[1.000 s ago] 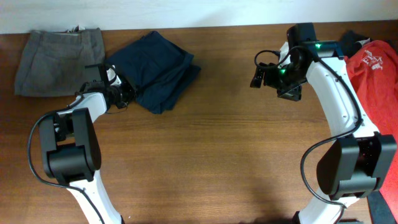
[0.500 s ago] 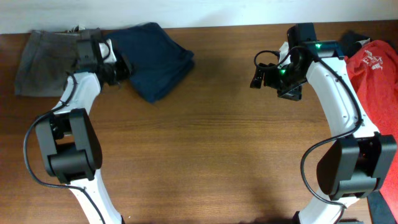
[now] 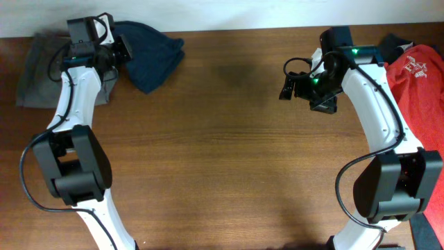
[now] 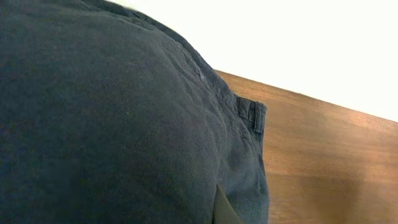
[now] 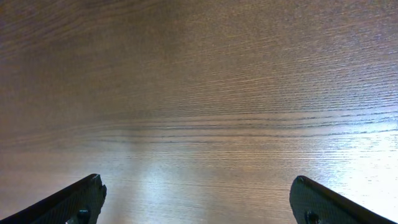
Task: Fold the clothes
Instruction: 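Lift the navy trousers and carry them left onto the grey garment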
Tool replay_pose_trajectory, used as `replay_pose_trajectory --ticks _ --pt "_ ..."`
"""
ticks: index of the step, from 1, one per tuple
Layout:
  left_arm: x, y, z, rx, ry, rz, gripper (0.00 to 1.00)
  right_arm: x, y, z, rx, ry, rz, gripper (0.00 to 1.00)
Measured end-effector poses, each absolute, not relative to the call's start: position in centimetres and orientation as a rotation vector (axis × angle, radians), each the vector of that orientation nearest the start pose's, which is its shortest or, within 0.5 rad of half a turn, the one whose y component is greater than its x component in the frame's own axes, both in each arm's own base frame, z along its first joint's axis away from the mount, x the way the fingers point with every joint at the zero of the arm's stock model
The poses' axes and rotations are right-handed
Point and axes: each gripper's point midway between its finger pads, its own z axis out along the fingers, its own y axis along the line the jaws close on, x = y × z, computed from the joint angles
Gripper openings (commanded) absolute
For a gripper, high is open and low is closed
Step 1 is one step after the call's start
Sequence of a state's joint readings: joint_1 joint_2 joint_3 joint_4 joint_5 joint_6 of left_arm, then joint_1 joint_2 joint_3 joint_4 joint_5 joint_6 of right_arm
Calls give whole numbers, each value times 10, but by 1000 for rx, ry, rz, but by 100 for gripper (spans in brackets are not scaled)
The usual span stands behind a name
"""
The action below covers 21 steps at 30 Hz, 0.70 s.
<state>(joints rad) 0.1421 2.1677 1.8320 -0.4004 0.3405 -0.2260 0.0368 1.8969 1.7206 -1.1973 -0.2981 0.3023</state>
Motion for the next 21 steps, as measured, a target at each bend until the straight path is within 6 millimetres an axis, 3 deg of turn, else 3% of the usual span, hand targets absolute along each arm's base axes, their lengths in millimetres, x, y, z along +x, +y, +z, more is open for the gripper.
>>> replay_pose_trajectory --ticks 13,16,21 --pt "602 45 159 -125 2255 -291 1 397 65 145 354 2955 485 99" --pt "605 58 173 -110 2233 -250 0 396 65 145 354 2957 486 99" --pt "607 99 196 -116 2191 -137 1 396 65 145 355 2959 486 99"
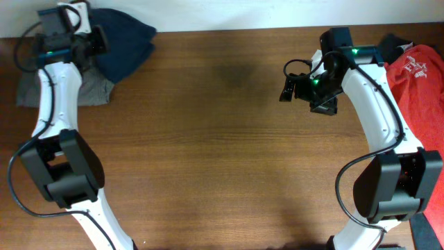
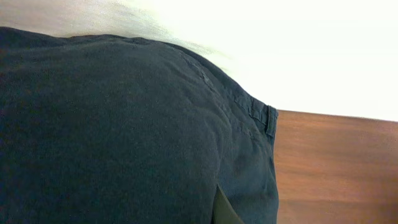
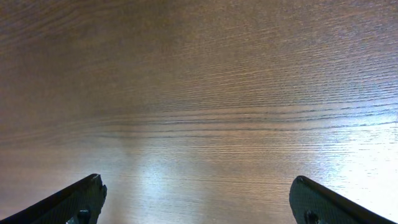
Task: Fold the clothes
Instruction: 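Lift the navy trousers and carry them left onto the grey garment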
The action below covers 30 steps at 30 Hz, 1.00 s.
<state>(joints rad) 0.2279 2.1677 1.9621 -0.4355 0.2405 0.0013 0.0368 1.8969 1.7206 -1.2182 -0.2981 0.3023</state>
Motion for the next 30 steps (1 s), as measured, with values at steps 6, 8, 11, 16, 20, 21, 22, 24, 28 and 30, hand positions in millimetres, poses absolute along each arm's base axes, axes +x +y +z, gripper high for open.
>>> replay_pose_trajectory --ticks 6,8,11,16,20,21,22,24,28,30 --pt "601 148 201 -186 2177 17 1 396 65 145 356 2960 486 99" --pt "600 162 204 -206 2161 55 1 396 65 145 356 2961 485 99" --pt "599 182 209 -234 2132 95 1 396 65 145 356 2961 485 99" --pt "592 205 210 -278 2124 129 2 396 65 145 356 2960 485 98" --pt "593 209 214 -284 2105 136 1 396 65 145 356 2960 486 99" --pt "595 209 217 -282 2095 137 1 395 65 145 356 2961 485 99" --pt "596 209 223 -283 2084 138 1 395 65 145 357 2964 485 98" --pt "598 212 238 -309 2054 143 1 394 65 145 358 2968 485 99" --pt "599 220 311 -359 1927 171 1 394 65 145 358 2968 485 99" --pt "598 222 337 -368 1871 180 1 394 65 145 359 2968 485 99"
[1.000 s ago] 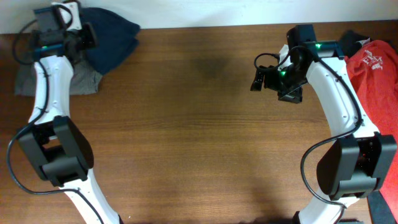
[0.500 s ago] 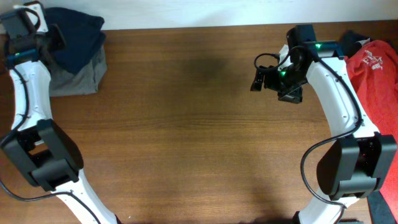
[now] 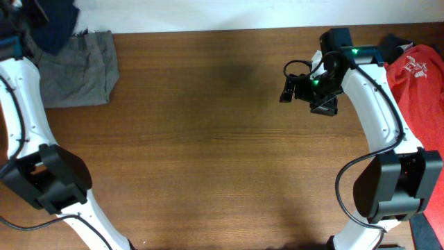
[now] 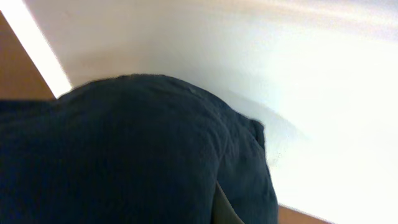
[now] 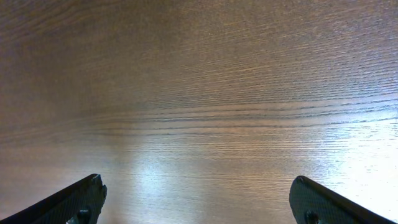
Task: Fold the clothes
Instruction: 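Lift the navy trousers and carry them left onto the grey garment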
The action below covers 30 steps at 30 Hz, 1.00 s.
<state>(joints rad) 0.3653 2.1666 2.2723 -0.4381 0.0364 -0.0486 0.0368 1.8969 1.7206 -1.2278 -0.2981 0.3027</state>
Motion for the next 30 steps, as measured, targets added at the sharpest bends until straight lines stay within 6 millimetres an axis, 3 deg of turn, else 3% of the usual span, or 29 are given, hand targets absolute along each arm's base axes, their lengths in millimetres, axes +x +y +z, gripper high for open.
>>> replay_pose_trajectory --ticks 2,4,8,11,13,16,17,21,27,30 --pt "596 223 347 -381 1852 177 1 393 65 145 359 2970 485 99" --pt "595 222 344 -407 1858 159 1 393 65 145 359 2972 484 99" --pt "601 225 301 -482 1939 113 1 392 65 144 361 2975 484 99" --pt "609 228 251 -520 2030 95 1 391 65 144 361 2978 484 99" --pt "612 230 204 -552 2121 82 1 391 65 144 362 2979 484 99" --pt "607 231 144 -594 2243 69 1 391 65 144 362 2979 483 99" --pt "604 232 133 -608 2270 67 2 391 65 144 363 2979 484 99" --pt "596 235 126 -629 2300 65 1 391 65 144 363 2978 484 99" --pt "584 222 113 -697 2362 -57 3 391 65 144 363 2978 484 99" --pt "582 210 111 -756 2367 -178 27 391 65 144 363 2979 484 99"
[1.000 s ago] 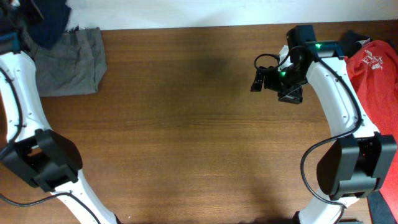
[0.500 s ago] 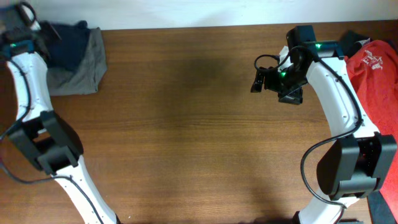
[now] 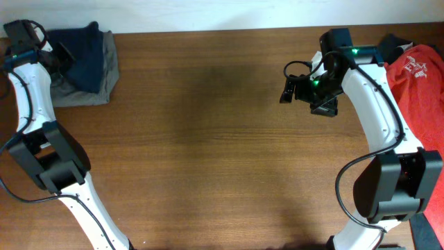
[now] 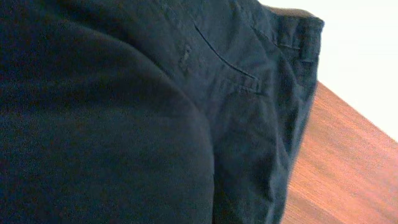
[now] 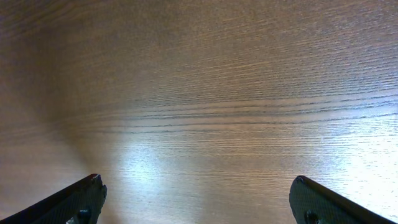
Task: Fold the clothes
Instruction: 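Lift the navy trousers and carry them left onto the grey garment, then lower the navy trousers onto the grey pile and release the left gripper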
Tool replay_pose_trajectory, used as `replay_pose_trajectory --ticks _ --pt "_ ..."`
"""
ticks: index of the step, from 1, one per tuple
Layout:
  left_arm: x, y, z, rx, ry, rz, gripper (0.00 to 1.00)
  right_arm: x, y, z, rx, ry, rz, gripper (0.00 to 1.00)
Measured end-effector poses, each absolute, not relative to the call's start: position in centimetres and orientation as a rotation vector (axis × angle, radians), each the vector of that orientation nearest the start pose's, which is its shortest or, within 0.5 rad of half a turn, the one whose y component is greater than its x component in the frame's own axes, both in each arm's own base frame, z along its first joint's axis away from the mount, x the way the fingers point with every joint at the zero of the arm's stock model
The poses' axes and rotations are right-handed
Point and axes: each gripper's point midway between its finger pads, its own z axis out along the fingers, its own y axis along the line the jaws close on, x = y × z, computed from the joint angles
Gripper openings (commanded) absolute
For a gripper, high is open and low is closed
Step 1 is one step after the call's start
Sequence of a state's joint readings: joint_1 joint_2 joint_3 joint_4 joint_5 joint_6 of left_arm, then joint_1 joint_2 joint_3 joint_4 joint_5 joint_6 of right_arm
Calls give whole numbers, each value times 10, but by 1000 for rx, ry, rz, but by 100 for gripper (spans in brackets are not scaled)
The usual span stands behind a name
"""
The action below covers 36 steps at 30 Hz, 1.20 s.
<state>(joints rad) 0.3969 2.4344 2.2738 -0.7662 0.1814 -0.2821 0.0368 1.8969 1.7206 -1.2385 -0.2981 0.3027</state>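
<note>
Navy trousers [image 3: 87, 43] lie bunched on top of a flat grey garment [image 3: 87, 94] at the table's far left corner. My left gripper [image 3: 61, 52] sits at their left edge and appears shut on them. In the left wrist view the navy trousers [image 4: 155, 93] fill the frame and hide the fingers; a back pocket seam and waistband show. My right gripper [image 3: 286, 83] hovers open over bare wood at the right of centre. In its wrist view the right gripper [image 5: 198, 186] has both fingertips wide apart with nothing between them.
A red shirt [image 3: 420, 76] with white print lies at the right edge, with a dark garment [image 3: 390, 43] behind it. The brown wooden table [image 3: 208, 153] spreads between the two arms. A white wall borders the table's far edge.
The left gripper has come back from beyond the far left corner. The navy trousers, then held up off the table's corner, now rest on the grey garment. The right arm has not moved.
The navy trousers lay beside the grey garment with the left gripper in them. They then stood further left, partly over the grey piece, then up at the far left corner, leaving it uncovered. Now they sit on it. The right gripper stayed open throughout.
</note>
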Motion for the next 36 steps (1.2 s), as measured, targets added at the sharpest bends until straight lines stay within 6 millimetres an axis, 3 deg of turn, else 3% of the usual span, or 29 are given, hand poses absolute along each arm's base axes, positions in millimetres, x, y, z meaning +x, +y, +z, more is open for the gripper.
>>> replay_pose_trajectory --ticks 1,3,7,13,17,20,29,32,36 --pt "581 205 110 -771 2370 -226 40 391 65 144 362 2979 484 99" --pt "578 188 108 -810 2388 -365 98 391 65 144 362 2979 484 99" --pt "577 164 112 -830 2385 -567 99 391 65 144 362 2979 484 99" --pt "570 145 118 -864 2383 -785 99 391 65 144 356 2979 483 99" --pt "554 141 121 -927 2411 -863 99 391 65 144 346 2980 482 99" --pt "535 133 135 -993 2447 -883 99 391 65 144 345 2979 482 99" --pt "480 153 218 -1160 2409 -517 99 391 65 144 341 2982 482 98" --pt "474 163 222 -1191 2393 -439 99 390 65 144 341 2982 482 99" --pt "461 190 211 -1329 2357 -381 99 390 65 144 341 2983 482 99"
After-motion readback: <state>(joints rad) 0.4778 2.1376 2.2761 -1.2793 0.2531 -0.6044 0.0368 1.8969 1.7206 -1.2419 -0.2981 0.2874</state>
